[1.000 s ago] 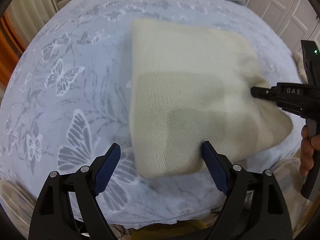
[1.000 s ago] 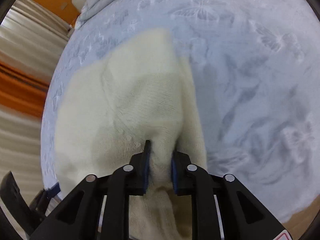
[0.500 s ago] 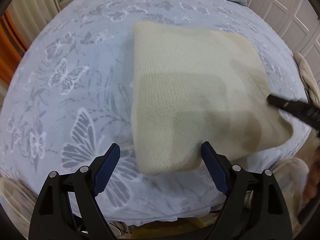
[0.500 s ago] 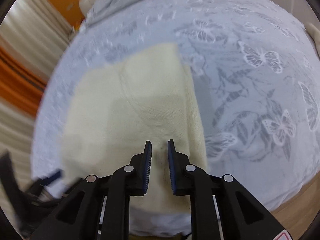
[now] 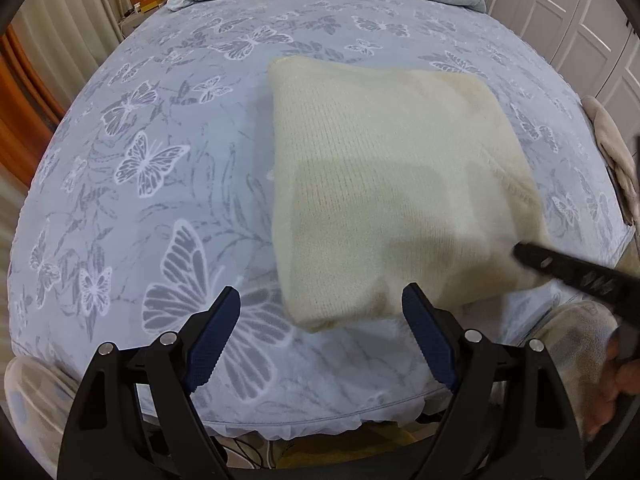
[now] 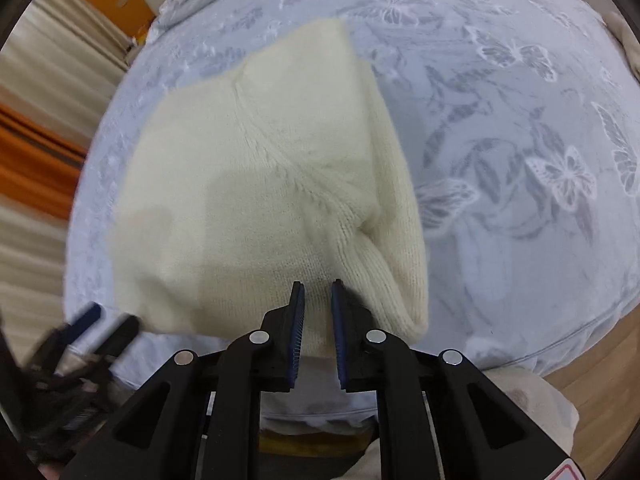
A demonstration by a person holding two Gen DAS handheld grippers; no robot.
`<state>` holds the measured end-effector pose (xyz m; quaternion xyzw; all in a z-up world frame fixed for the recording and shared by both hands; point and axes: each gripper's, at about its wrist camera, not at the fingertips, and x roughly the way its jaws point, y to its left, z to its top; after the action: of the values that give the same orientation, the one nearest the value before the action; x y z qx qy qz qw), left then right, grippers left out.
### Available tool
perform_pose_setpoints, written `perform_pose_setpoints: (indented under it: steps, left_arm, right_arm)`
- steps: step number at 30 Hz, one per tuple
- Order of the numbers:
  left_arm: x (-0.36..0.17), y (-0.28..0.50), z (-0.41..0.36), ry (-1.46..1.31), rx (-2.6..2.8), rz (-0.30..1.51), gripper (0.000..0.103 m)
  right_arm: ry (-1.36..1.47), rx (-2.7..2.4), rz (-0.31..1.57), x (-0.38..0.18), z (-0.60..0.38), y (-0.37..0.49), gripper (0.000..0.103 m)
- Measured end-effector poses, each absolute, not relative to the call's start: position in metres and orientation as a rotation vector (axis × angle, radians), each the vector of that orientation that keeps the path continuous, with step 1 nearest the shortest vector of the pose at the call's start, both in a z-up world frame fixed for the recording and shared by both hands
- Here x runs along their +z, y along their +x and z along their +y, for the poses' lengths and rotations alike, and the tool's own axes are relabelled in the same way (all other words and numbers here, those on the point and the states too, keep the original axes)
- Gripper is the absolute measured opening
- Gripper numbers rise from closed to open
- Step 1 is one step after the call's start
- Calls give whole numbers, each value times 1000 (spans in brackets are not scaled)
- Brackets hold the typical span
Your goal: Fold small clothes
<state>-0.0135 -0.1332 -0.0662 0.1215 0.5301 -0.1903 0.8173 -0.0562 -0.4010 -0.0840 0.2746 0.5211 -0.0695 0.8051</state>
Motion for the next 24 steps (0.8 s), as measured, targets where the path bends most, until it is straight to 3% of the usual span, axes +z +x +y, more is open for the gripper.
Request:
perform_pose_setpoints:
  steps: [2,7,11,12,13,16,18,19,20,22,24]
  left_arm:
    - [-61,-12,-128,213,-397,1132,81]
    - [-34,21,-132,72,-398,1096,81]
    - [-48,58,-154,133,-342,1125,81]
    - [-61,67,-160,166,-326,1164,81]
    - [-72,74,-164,179,-325,1198,86]
    - [-82,80,-162,154,-317,1209,93]
    - [-79,79,-157,139,-322,1218,92]
    - [-75,77,-155,133,-322,1219,91]
    - [-72,75,-153,128,-325,1219,91]
    - [-67,68,-149,122,-321,1220,91]
    - [-64,60,-147,111,-318,1225,91]
  right_arm:
    - [581,-114,1052,-61,-403,-49,18]
    - [510,-54,1012,-35,-396,6,18]
    - [454,-134,1131,-83,-405,50,17]
    - [410,-176,1182,-105,-410,55,10]
    - [422,-157,1168,-117,-415,55,8]
    - [530,-123,1135,-107,-430,42,9]
    - [534,-143,1104,-91,-432,26,20]
    - [531,-156,1069,-80,-434,11,30]
    - [544,-174,1043,-73,-436,-4,49]
    - [594,-210,1014,-70,-443,-27,72]
    - [653,-208,1040,-77,-446,-40,73]
